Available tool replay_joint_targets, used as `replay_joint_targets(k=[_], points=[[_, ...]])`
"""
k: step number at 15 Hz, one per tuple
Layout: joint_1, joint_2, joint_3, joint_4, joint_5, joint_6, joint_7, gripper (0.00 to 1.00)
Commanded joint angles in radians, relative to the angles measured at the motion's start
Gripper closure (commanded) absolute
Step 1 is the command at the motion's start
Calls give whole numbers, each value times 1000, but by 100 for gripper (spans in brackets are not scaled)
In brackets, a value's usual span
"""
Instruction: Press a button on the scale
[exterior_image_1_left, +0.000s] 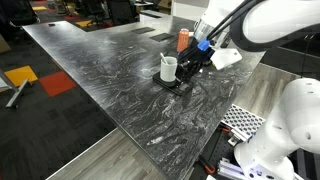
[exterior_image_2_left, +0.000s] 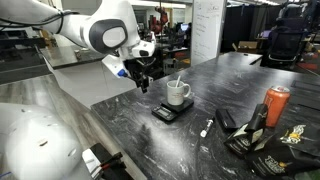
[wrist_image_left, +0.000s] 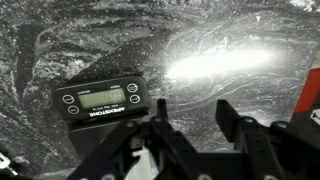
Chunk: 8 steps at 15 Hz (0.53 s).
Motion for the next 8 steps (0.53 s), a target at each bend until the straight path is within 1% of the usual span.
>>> replay_joint_targets(k=[1,4,5,8], points=[[-59,-3,10,-3,-42,-4,26,78],[-72,25,2,-3,-43,25,21,98],[-76,35,3,-3,-42,30,24,100],[-102,73,9,-3,-53,27,48,100]])
